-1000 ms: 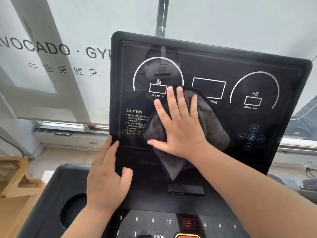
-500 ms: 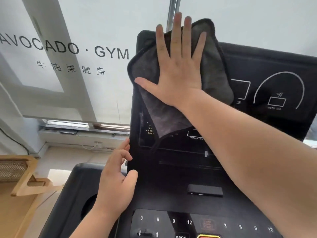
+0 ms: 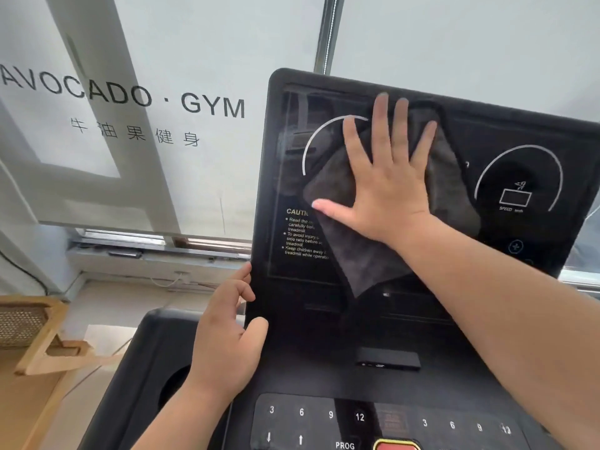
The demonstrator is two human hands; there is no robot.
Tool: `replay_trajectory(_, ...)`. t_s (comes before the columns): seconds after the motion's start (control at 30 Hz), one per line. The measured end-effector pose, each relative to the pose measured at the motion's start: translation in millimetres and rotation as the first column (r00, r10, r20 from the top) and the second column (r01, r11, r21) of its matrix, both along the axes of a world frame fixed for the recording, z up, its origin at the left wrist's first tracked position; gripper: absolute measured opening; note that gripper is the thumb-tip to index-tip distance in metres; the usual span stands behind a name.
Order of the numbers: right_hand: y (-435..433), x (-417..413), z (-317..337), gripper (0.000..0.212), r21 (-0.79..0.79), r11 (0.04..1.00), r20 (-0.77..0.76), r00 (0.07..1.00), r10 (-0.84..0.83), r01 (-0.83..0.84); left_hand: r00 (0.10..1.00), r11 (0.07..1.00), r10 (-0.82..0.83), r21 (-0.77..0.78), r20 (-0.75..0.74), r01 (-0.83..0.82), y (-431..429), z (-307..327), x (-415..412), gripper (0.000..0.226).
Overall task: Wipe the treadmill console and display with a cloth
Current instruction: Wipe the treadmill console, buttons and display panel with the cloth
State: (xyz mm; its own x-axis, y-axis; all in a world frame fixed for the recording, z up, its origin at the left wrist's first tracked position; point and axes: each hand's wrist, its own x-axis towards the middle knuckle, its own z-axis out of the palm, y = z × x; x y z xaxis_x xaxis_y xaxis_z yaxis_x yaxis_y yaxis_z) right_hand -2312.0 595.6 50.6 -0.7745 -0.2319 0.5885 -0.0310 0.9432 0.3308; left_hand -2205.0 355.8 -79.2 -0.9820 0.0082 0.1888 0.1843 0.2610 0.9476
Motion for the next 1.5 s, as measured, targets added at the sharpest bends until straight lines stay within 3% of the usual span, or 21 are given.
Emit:
replay_trajectory(0.1, -26.9, -26.3, 42.6, 0.122, -0.093, 0.993, -0.016, 0.997, -0.077, 0.075, 1.0, 0.999, -0.028, 0.019, 0.014, 0.028, -0.9, 0.9, 0.2, 0.029)
replay_trajectory(0.2, -62.6, -35.8, 42.0, 0.124, -0.119, 0.99, -0.018, 0.996, -0.084, 0.081, 0.996, 0.975, -0.074, 0.213, 0.05, 0.062, -2.1, 2.1, -0.3, 0.028)
replay_trajectory(0.33, -92.3, -14.2, -10.4, 0.123, -0.103, 0.994, 0.041, 0.999, 0.035, -0.031, 0.995, 0.909, -0.035, 0.416, 0.098, -0.009, -2.8, 8.3, 0.8, 0.038)
replay_trajectory(0.53, -86.7, 40.8, -119.2, 0.099, 0.017, 0.98, 0.158, 0.968, 0.193, -0.198, 0.997, 0.88, 0.021, 0.471, 0.08, -0.056, -6.5, -3.8, -5.2, 0.037)
replay_trajectory(0.7, -54.9, 56.3, -128.2, 0.097, 0.142, 0.945, 0.227, 0.939, 0.258, -0.294, 0.992, 0.92, -0.08, 0.391, 0.096, 0.036, -4.2, -8.1, -4.0, 0.031)
replay_trajectory(0.93, 27.1, 81.1, -126.2, 0.106, 0.217, 0.943, 0.179, 0.96, 0.214, -0.251, 0.968, 0.983, -0.095, 0.176, 0.232, 0.054, -16.6, -32.0, 13.7, 0.059)
replay_trajectory(1.0, 23.0, 82.0, -127.8, 0.109, 0.214, 0.954, 0.167, 0.97, 0.177, -0.211, 0.955, 0.993, -0.095, 0.095, 0.282, 0.071, -24.0, -38.7, 17.4, 0.069)
replay_trajectory(1.13, -16.2, 76.8, -131.2, 0.114, 0.182, 0.963, 0.189, 0.968, 0.163, -0.197, 0.928, 0.99, -0.136, 0.089, 0.347, 0.112, -31.8, -49.9, 22.7, 0.073)
replay_trajectory(1.33, -95.2, 56.2, -129.3, 0.11, 0.209, 0.929, 0.227, 0.94, 0.256, -0.304, 0.956, 0.994, -0.093, 0.081, 0.279, 0.073, -25.4, -43.7, 28.4, 0.074)
replay_trajectory(1.5, -82.6, 58.2, -134.9, 0.102, 0.243, 0.9, 0.225, 0.924, 0.31, -0.362, 0.963, 0.999, -0.013, -0.03, 0.27, 0.022, -16.0, -48.5, 33.1, 0.074)
